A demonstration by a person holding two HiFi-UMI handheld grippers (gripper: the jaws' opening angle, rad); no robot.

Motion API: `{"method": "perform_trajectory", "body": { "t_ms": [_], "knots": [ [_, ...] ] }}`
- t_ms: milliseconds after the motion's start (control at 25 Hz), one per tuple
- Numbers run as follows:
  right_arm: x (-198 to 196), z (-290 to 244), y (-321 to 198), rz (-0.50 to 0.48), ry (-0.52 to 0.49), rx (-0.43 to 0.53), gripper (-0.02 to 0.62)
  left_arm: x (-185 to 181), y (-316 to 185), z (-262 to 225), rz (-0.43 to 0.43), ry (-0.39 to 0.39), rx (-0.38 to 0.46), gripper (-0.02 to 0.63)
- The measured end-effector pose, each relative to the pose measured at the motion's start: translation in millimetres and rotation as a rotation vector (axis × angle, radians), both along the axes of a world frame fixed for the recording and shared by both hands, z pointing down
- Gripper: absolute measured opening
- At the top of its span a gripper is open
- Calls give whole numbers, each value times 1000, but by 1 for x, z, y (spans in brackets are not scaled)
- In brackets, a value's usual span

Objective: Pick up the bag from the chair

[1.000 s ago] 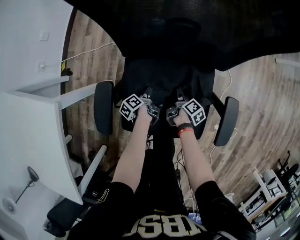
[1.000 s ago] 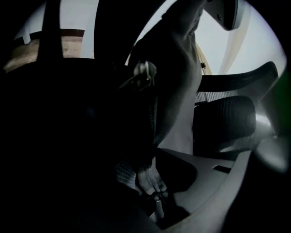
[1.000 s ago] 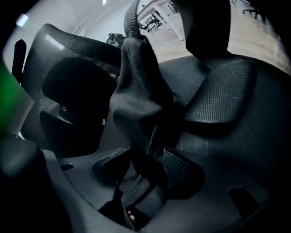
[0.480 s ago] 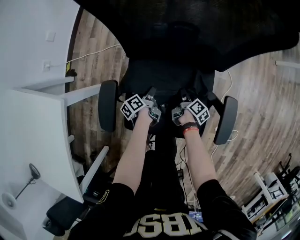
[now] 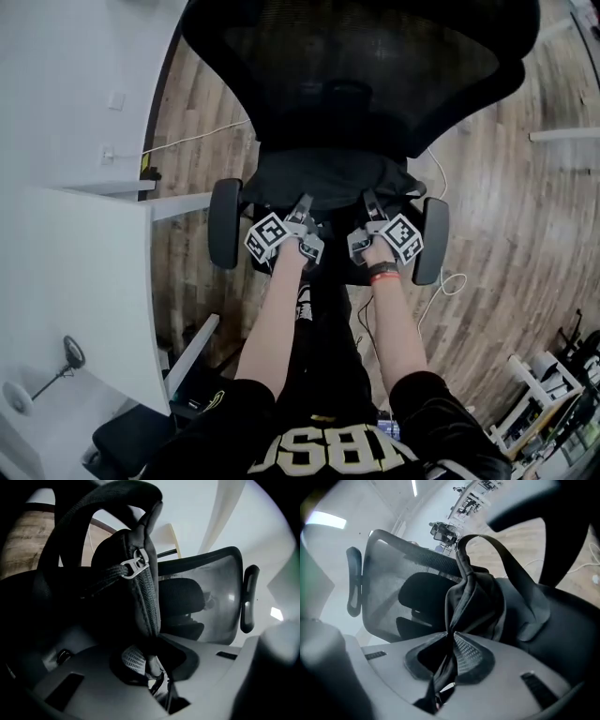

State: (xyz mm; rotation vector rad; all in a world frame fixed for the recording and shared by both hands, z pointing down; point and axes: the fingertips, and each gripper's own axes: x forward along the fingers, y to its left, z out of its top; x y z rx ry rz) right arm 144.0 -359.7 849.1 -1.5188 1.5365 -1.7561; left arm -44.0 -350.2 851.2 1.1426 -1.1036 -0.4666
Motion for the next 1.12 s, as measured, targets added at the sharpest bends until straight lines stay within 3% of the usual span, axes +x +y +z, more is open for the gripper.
{"method": "perform_trajectory", "body": {
  "t_ms": [480, 880, 1120],
  "knots": [
    [-1, -125, 29, 38, -49, 138, 49, 2, 12, -141, 81, -23, 206, 51],
    [-4, -220, 98, 36, -79, 210, 49, -1, 68, -246, 131, -5, 339, 49],
    [-12, -274, 122, 5, -65, 322, 49, -9, 97, -293, 125, 28, 412, 49]
  ]
}}
